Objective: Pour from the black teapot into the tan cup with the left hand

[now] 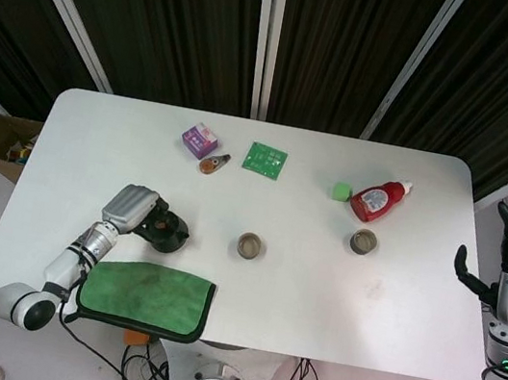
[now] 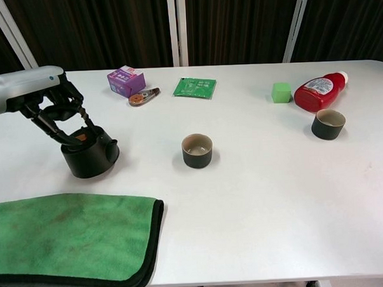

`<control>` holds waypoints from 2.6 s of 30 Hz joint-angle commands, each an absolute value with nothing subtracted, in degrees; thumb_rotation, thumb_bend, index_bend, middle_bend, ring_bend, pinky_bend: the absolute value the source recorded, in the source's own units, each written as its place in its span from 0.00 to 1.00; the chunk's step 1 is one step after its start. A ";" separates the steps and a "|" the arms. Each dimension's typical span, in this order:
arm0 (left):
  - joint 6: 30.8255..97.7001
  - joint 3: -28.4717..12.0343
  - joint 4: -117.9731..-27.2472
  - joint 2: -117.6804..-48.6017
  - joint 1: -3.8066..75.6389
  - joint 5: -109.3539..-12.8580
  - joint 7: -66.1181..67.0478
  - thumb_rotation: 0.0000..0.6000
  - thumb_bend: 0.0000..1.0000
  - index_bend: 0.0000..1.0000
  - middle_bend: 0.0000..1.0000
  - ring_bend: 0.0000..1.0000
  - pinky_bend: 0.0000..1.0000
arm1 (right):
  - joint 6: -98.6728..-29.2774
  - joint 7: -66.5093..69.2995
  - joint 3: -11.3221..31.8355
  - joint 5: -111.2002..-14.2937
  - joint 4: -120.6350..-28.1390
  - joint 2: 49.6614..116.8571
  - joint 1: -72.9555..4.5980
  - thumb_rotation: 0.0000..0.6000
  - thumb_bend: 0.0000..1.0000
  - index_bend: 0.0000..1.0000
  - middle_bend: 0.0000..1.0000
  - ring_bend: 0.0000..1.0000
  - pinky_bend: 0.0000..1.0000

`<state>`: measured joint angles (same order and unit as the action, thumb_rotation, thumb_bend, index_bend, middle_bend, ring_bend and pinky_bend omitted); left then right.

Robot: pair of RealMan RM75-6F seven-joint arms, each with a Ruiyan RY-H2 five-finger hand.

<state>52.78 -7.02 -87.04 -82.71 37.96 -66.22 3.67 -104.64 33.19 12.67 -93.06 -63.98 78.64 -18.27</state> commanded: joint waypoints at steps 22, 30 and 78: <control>55.59 -7.10 -83.55 -85.85 36.51 -70.58 0.23 0.43 0.00 0.81 0.91 0.78 0.42 | -104.33 33.46 12.52 -92.88 -63.61 78.95 -18.08 1.00 0.47 0.00 0.00 0.00 0.00; 58.59 -7.39 -81.85 -87.60 35.85 -71.62 2.56 0.31 0.02 0.85 0.93 0.80 0.43 | -104.06 33.28 12.35 -92.94 -63.81 78.92 -18.05 1.00 0.47 0.00 0.00 0.00 0.00; 62.78 -9.61 -81.26 -89.62 34.47 -73.53 3.32 1.00 0.34 0.93 1.00 0.86 0.46 | -103.62 34.25 12.25 -92.42 -62.61 79.45 -17.67 1.00 0.47 0.00 0.00 0.00 0.00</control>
<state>62.77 -9.58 -81.18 -89.66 34.44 -73.49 3.26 -103.62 34.25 12.24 -92.42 -62.60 79.45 -17.67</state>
